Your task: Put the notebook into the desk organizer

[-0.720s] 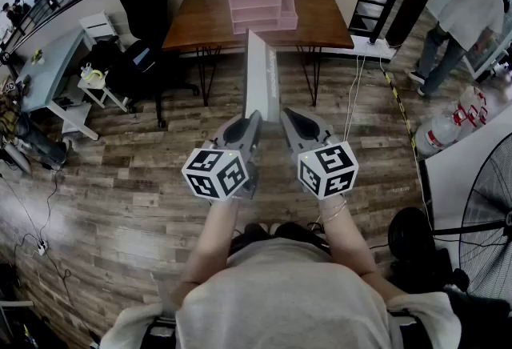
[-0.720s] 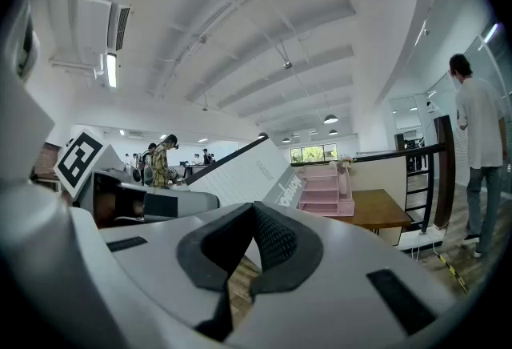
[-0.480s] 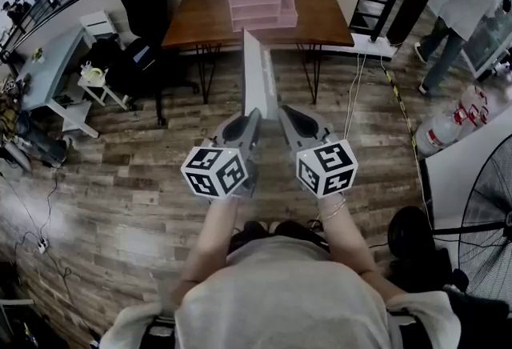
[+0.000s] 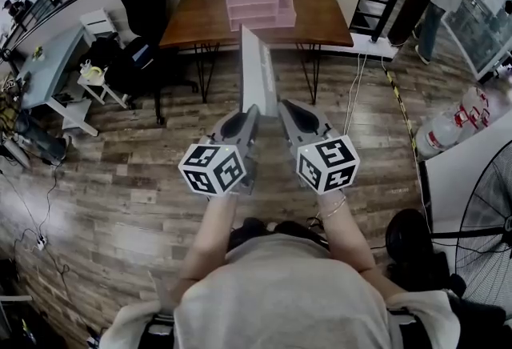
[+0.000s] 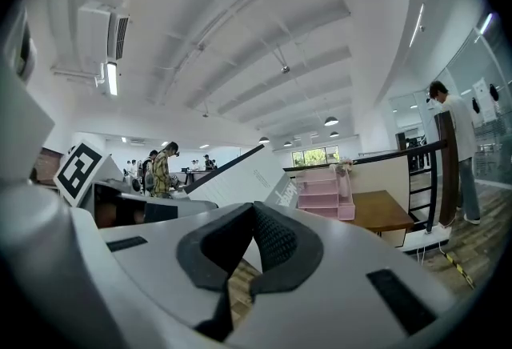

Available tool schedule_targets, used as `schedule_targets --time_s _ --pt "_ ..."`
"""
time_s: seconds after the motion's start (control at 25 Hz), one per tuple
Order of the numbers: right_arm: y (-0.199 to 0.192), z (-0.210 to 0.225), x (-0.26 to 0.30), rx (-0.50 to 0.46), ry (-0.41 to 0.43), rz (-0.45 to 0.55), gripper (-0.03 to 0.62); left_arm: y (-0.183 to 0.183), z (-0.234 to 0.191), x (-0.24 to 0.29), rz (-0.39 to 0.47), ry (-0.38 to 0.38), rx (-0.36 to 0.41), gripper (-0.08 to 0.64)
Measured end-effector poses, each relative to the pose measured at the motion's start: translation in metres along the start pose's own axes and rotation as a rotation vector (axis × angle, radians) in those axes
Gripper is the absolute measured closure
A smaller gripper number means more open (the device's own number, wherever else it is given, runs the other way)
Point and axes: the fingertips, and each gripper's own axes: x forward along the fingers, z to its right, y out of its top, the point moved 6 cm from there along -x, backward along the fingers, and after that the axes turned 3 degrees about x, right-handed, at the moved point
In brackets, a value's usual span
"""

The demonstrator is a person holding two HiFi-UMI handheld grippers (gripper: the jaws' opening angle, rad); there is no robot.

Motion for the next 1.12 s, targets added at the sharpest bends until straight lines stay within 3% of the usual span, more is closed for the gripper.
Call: schedule_targets --time_s 0.4,0.68,0.88,1.12 --pt "-0.029 0.028 0.004 0.062 0.005 -0.048 0.583 -0.018 -0.003 0.020 -0.030 0.022 -0.028 0.537" --pt "-0.039 0.062 0.049 0.062 -0.009 -0.067 0.583 -0.010 -0.046 0.063 -0.021 0.021 -0.037 0.537" --pt "-0.026 0.096 0.106 0.011 -0.025 -0.064 0.583 0.011 -0.091 0.115 -0.004 0.000 -0.045 0.537" --pt "0.009 0.138 0.180 -0.023 -0.079 0.015 0.583 0.058 -0.147 0.182 0.020 -0.039 -0.031 0.537"
